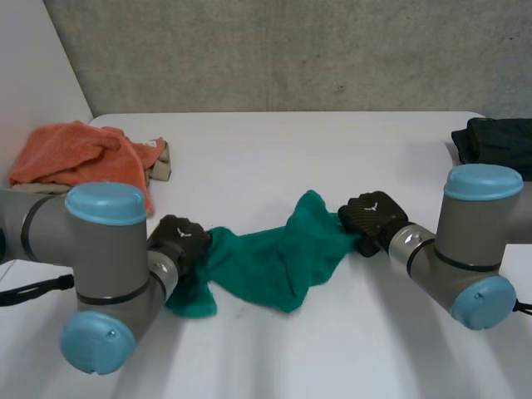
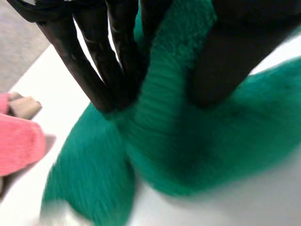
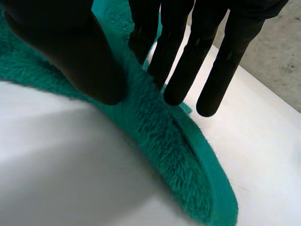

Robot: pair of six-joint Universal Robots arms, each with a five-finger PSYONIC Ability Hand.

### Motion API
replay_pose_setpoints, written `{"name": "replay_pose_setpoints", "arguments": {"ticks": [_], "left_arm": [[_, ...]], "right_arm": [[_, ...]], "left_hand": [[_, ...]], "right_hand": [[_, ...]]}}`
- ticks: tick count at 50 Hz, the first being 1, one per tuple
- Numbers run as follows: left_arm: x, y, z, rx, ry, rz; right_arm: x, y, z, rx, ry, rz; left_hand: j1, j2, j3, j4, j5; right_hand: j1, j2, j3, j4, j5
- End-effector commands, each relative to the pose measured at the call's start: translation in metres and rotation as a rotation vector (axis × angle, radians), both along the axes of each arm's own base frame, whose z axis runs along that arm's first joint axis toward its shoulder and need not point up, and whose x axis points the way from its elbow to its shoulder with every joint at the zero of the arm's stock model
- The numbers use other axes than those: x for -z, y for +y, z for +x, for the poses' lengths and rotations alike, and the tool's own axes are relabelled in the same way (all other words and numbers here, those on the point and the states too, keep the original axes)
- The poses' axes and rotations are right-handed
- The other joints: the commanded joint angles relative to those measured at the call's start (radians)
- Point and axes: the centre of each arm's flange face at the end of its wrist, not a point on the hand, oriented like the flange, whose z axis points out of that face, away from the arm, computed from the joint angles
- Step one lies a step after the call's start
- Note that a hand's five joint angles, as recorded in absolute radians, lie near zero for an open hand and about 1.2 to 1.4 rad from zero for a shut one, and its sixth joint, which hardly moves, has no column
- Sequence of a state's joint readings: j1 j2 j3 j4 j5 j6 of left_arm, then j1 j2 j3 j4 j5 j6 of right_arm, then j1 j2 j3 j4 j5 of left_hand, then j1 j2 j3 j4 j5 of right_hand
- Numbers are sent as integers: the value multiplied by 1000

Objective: Fold the laundry.

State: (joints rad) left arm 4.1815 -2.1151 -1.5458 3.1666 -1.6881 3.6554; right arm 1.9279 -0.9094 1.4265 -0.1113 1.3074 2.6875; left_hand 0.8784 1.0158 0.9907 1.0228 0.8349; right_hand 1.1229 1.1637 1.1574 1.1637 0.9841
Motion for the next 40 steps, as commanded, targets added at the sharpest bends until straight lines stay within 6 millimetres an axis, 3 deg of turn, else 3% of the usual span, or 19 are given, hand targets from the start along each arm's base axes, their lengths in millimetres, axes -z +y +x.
{"name": "replay_pose_setpoints", "arguments": {"ticks": [1,3,5,6,8,9,13,16,20,28,34,36,37,40], "left_arm": [[-48,-2,2,-70,81,-150],[-65,0,3,-73,119,-178],[-95,7,6,-65,175,-214],[-117,14,8,-53,211,-230],[-136,23,11,-34,242,-235],[-155,30,15,-18,267,-238],[-190,37,26,12,315,-220],[-192,32,28,20,315,-182],[-176,7,24,12,292,-104],[-101,-57,-1,-39,206,56],[-64,-92,-13,-97,170,91],[-54,-102,-18,-105,163,96],[-52,-104,-21,-101,162,98],[-60,-104,-24,-102,157,88]], "right_arm": [[-31,-14,-20,70,-26,-8],[-44,-18,-30,97,-37,-3],[-68,-19,-41,125,-50,-8],[-87,-18,-48,137,-51,-12],[-111,-16,-57,150,-51,-26],[-138,-14,-67,169,-59,-53],[-190,-12,-87,227,-74,-93],[-200,-15,-90,240,-81,-86],[-191,-32,-85,239,-68,-49],[-124,-59,-60,211,38,79],[-82,-72,-42,201,47,103],[-67,-79,-35,201,32,85],[-59,-83,-31,202,27,64],[-58,-89,-29,234,21,7]], "left_hand": [[518,380,406,373,387],[518,380,406,373,387],[518,380,406,373,387],[518,380,406,373,387],[518,380,406,373,387],[518,380,406,373,387],[518,380,406,373,387],[518,380,406,373,387],[518,380,406,373,387],[518,380,406,373,387],[518,380,406,373,387],[276,139,164,132,145],[-115,-252,-227,-259,-246],[-406,-543,-518,-550,-537]], "right_hand": [[273,233,239,233,238],[273,233,239,233,238],[273,233,239,233,238],[273,233,239,233,238],[273,233,239,233,238],[273,233,239,233,238],[273,233,239,233,238],[273,233,239,233,238],[273,233,239,233,238],[273,233,239,233,238],[273,233,239,233,238],[273,233,239,233,238],[-23,-64,-58,-64,-59],[-737,-778,-772,-778,-773]]}}
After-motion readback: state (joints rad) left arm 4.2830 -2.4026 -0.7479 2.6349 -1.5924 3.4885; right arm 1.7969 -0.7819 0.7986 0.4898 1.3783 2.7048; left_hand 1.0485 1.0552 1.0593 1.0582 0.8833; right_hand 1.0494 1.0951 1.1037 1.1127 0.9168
